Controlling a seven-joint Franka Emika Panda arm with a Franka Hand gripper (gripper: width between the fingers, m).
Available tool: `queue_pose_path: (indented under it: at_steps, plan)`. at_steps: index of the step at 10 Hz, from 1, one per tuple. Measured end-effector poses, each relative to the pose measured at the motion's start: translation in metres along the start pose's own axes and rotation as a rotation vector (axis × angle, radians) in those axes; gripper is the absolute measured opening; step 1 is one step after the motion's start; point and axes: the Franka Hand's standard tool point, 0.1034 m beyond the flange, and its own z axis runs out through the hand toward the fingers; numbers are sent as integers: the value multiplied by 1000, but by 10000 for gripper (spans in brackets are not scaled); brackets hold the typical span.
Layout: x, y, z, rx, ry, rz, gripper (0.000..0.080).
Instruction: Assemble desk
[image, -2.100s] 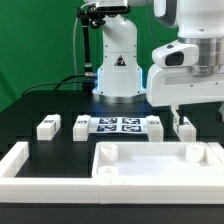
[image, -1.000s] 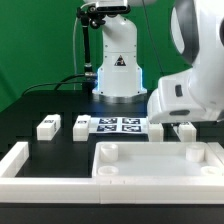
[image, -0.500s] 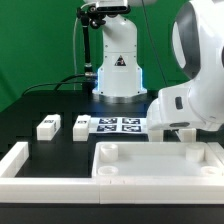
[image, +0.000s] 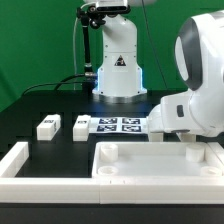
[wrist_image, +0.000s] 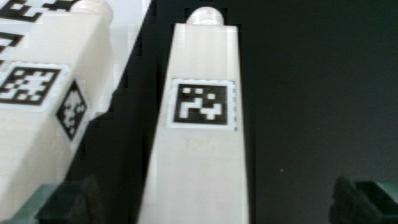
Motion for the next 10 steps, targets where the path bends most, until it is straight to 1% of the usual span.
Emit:
queue_pose_path:
  at_steps: [1,3,4,5,6,7,8,10]
  plan:
    - [1,-3,3,-4,-1,-4,649]
    - [1,-2,2,-3,1,-6,649]
    - [1,-2,2,-3,1,-7,523]
    - [1,-2,2,-4,1,-7,523]
    - [1,-2,2,-4,1,-7,328]
    - [1,-2,2,-4,1,-7,328]
    - [1,-2,2,-4,1,-7,286]
    - [1,-2,2,-4,1,-7,286]
